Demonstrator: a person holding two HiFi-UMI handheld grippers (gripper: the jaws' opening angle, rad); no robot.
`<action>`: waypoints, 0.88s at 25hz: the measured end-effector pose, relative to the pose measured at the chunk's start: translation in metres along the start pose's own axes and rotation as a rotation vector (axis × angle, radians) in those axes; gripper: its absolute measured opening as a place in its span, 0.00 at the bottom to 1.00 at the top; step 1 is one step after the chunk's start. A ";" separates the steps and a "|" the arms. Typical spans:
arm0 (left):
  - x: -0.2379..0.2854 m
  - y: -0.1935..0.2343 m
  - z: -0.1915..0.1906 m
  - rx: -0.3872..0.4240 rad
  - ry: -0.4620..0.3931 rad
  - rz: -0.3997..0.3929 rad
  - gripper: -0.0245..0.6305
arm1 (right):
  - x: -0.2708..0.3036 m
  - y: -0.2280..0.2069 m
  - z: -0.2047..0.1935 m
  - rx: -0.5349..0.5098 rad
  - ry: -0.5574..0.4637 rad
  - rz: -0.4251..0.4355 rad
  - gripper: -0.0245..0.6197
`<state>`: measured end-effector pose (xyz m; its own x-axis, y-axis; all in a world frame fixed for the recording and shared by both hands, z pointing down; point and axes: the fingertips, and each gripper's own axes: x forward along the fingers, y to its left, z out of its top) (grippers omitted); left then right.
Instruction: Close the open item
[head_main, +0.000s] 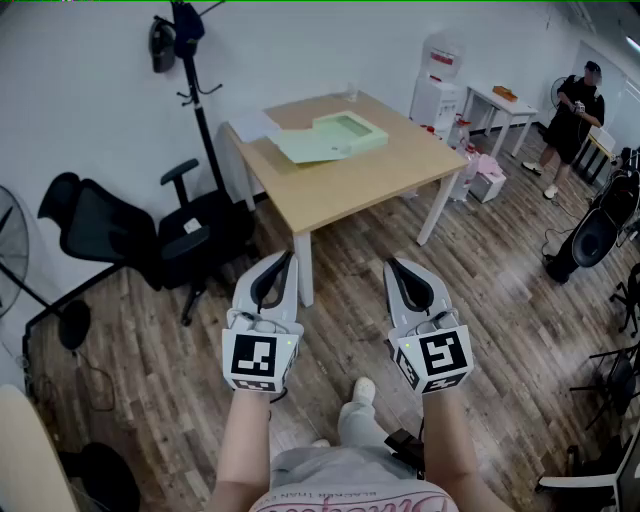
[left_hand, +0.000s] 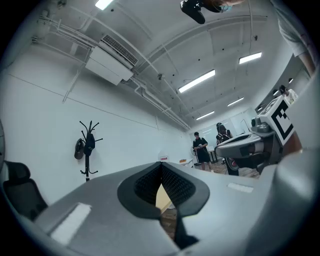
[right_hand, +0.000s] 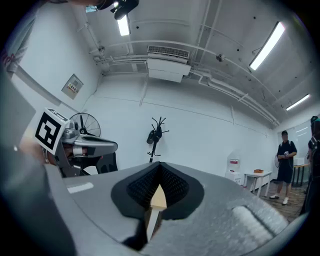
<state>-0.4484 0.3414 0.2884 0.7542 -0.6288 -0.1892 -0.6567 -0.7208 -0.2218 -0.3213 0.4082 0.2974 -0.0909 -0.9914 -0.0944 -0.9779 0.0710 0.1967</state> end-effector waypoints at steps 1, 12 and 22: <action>0.003 -0.001 0.001 0.000 -0.008 -0.003 0.04 | 0.001 -0.003 -0.001 0.007 -0.004 0.004 0.04; 0.080 -0.010 -0.013 -0.015 0.012 0.013 0.04 | 0.048 -0.071 -0.020 0.037 -0.025 0.033 0.04; 0.193 -0.009 -0.023 -0.066 0.056 0.031 0.04 | 0.116 -0.171 -0.035 0.054 -0.041 0.090 0.04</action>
<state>-0.2971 0.2196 0.2753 0.7334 -0.6651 -0.1404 -0.6798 -0.7174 -0.1524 -0.1581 0.2774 0.2870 -0.1849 -0.9756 -0.1186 -0.9741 0.1660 0.1532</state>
